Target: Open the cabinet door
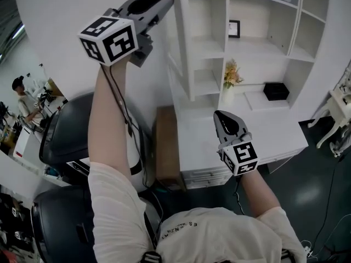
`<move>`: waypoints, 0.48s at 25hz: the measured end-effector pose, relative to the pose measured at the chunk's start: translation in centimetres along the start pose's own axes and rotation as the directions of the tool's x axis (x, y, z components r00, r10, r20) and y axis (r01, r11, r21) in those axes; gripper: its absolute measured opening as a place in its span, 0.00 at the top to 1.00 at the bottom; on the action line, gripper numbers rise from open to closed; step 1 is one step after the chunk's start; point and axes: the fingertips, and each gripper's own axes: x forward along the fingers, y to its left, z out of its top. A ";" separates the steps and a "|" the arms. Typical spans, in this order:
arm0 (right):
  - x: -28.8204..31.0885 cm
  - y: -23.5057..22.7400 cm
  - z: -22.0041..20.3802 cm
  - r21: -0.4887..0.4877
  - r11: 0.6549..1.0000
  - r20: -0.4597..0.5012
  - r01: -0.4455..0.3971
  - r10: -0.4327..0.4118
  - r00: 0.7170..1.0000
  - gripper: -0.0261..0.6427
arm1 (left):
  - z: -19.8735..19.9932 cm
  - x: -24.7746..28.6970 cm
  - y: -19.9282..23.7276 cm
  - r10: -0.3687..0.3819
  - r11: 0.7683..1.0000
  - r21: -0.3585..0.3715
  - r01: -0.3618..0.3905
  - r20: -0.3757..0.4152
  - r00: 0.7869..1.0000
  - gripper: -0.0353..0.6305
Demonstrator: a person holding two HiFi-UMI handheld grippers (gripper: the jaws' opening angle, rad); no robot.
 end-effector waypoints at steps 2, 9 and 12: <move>0.1 0.6 -0.2 0.014 1.000 -0.003 0.001 -0.001 1.000 0.94 | 0.0 -0.9 0.4 -0.004 1.000 -0.008 0.004 0.000 1.000 0.83; 0.3 1.5 -0.6 0.010 0.999 -0.021 0.030 -0.030 0.999 0.94 | 0.3 -4.4 2.4 -0.002 1.000 0.003 0.002 0.012 1.000 0.83; 0.6 2.3 -0.7 0.004 1.000 -0.028 0.026 -0.025 0.999 0.94 | 0.3 -5.7 3.4 -0.008 1.000 -0.025 0.009 0.034 0.999 0.83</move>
